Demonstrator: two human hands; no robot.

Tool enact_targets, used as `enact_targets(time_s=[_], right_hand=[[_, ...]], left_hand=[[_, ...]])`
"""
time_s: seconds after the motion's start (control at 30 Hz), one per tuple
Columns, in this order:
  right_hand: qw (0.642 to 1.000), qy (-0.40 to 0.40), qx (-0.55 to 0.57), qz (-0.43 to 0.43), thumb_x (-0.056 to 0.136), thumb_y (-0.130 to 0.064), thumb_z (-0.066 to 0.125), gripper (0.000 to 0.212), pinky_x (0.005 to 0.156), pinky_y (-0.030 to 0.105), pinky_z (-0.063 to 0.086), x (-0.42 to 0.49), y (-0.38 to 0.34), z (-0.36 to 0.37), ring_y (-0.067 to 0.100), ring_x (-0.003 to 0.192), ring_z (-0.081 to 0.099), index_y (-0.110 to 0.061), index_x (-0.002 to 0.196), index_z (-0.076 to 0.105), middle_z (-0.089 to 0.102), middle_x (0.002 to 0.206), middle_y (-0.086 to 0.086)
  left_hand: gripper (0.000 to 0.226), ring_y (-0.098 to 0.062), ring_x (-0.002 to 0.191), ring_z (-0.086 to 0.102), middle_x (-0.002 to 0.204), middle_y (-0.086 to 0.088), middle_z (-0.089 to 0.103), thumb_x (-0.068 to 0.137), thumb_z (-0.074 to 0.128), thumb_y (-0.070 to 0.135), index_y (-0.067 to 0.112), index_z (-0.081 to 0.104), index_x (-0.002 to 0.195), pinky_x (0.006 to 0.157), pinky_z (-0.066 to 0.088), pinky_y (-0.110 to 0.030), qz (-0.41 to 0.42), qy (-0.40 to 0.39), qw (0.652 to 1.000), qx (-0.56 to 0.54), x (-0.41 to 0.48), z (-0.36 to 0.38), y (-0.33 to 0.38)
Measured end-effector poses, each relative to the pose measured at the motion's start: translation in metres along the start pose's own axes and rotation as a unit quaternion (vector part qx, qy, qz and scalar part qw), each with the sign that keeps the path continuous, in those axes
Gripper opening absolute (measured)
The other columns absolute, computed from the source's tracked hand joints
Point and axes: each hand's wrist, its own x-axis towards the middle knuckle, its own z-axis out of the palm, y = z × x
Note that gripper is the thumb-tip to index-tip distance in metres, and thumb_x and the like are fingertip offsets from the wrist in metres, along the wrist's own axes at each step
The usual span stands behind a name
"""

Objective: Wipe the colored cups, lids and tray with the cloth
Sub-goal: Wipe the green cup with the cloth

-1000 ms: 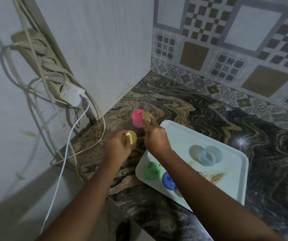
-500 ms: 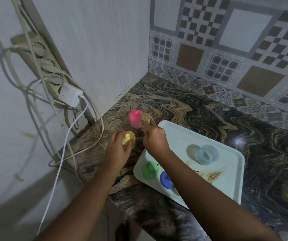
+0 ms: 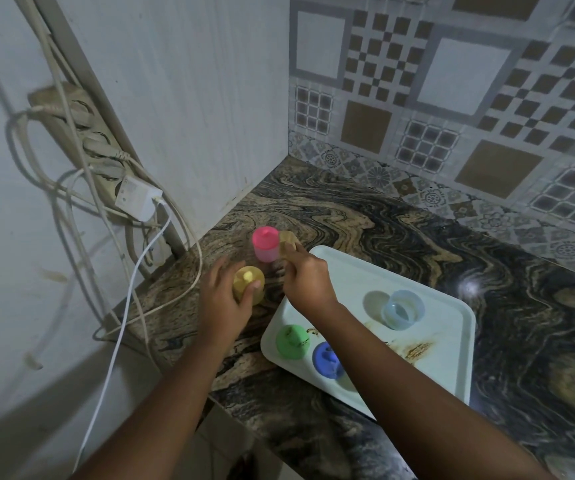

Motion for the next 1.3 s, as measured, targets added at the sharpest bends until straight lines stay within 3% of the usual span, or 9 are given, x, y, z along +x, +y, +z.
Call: enact_targets(time_s=[0.17, 0.23, 0.37, 0.5, 0.63, 0.9, 0.97, 1.13, 1.3], right_hand=[[0.997, 0.011, 0.059, 0.053, 0.098, -0.009, 0.054, 0.036, 0.069, 0.033, 0.049, -0.012, -0.006, -0.025, 0.040, 0.086, 0.069, -0.005, 0.133, 0.063, 0.074, 0.096, 0.023], [0.994, 0.024, 0.079, 0.073, 0.099, -0.016, 0.057, 0.038, 0.075, 0.035, 0.054, -0.020, -0.009, -0.042, 0.032, 0.086, 0.071, -0.009, 0.136, 0.062, 0.076, 0.091, 0.018], [0.977, 0.050, 0.160, 0.129, 0.100, -0.023, 0.058, 0.039, 0.060, 0.019, 0.048, -0.050, -0.005, -0.079, -0.001, 0.058, 0.060, -0.016, 0.139, 0.061, 0.071, 0.071, -0.004], [0.961, 0.082, 0.209, 0.163, 0.100, -0.024, 0.058, 0.040, 0.076, 0.043, 0.061, -0.088, 0.002, -0.111, 0.016, 0.081, 0.073, -0.015, 0.140, 0.060, 0.077, 0.090, -0.003], [0.953, 0.098, 0.218, 0.186, 0.097, -0.032, 0.055, 0.042, 0.076, 0.052, 0.059, -0.125, 0.014, -0.129, 0.022, 0.076, 0.072, -0.017, 0.136, 0.063, 0.077, 0.089, 0.000], [0.957, 0.105, 0.156, 0.223, 0.100, -0.016, 0.061, 0.040, 0.086, 0.024, 0.057, -0.183, 0.041, -0.144, 0.002, 0.095, 0.071, -0.014, 0.139, 0.059, 0.077, 0.110, 0.001], [0.958, 0.103, 0.141, 0.229, 0.099, -0.016, 0.061, 0.041, 0.087, 0.026, 0.058, -0.194, 0.048, -0.142, 0.004, 0.097, 0.072, -0.015, 0.140, 0.060, 0.077, 0.111, 0.000], [0.959, 0.088, 0.119, 0.240, 0.099, -0.018, 0.061, 0.041, 0.089, 0.029, 0.058, -0.214, 0.061, -0.136, 0.012, 0.101, 0.072, -0.013, 0.140, 0.059, 0.076, 0.115, 0.001], [0.947, 0.085, 0.153, 0.268, 0.100, -0.018, 0.059, 0.041, 0.084, 0.000, 0.043, -0.219, 0.068, -0.132, 0.004, 0.112, 0.064, -0.011, 0.140, 0.058, 0.069, 0.125, -0.005]], left_hand=[[0.044, -0.027, 0.134, 0.043, 0.140, -0.010, 0.050, 0.091, 0.058, 0.044, 0.014, 0.063, 0.123, 0.103, 0.046, -0.051, -0.007, 0.055, 0.997, -0.052, 0.001, -0.016, 0.028], [0.038, -0.025, 0.128, 0.050, 0.133, -0.010, 0.056, 0.094, 0.060, 0.038, 0.012, 0.063, 0.120, 0.103, 0.046, -0.043, 0.024, 0.079, 0.993, -0.085, -0.001, -0.022, 0.044], [0.022, -0.010, 0.106, 0.062, 0.113, -0.001, 0.068, 0.094, 0.064, 0.024, 0.013, 0.066, 0.113, 0.089, 0.045, -0.015, 0.060, 0.082, 0.981, -0.165, -0.020, -0.031, 0.089], [0.015, -0.004, 0.097, 0.066, 0.105, 0.005, 0.072, 0.092, 0.067, 0.018, 0.013, 0.071, 0.106, 0.083, 0.052, -0.019, 0.074, 0.000, 0.974, -0.214, -0.044, -0.018, 0.112], [0.016, 0.005, 0.100, 0.061, 0.102, 0.013, 0.069, 0.088, 0.072, 0.016, 0.018, 0.074, 0.104, 0.085, 0.051, -0.019, 0.110, -0.102, 0.972, -0.183, -0.069, 0.001, 0.124], [0.037, -0.020, 0.121, 0.049, 0.127, 0.002, 0.063, 0.085, 0.074, 0.023, 0.024, 0.069, 0.121, 0.106, 0.041, -0.033, 0.213, -0.245, 0.945, -0.042, -0.105, 0.041, 0.131], [0.036, -0.022, 0.124, 0.047, 0.131, 0.002, 0.061, 0.083, 0.076, 0.022, 0.025, 0.071, 0.119, 0.107, 0.040, -0.036, 0.227, -0.253, 0.940, -0.015, -0.111, 0.048, 0.133], [0.014, -0.025, 0.122, 0.050, 0.128, 0.003, 0.062, 0.084, 0.074, 0.026, 0.027, 0.078, 0.098, 0.094, 0.049, -0.047, 0.246, -0.240, 0.939, 0.018, -0.121, 0.062, 0.131], [0.005, -0.024, 0.116, 0.051, 0.125, 0.002, 0.063, 0.086, 0.071, 0.022, 0.024, 0.076, 0.086, 0.089, 0.051, -0.047, 0.255, -0.216, 0.943, 0.006, -0.120, 0.066, 0.131]])
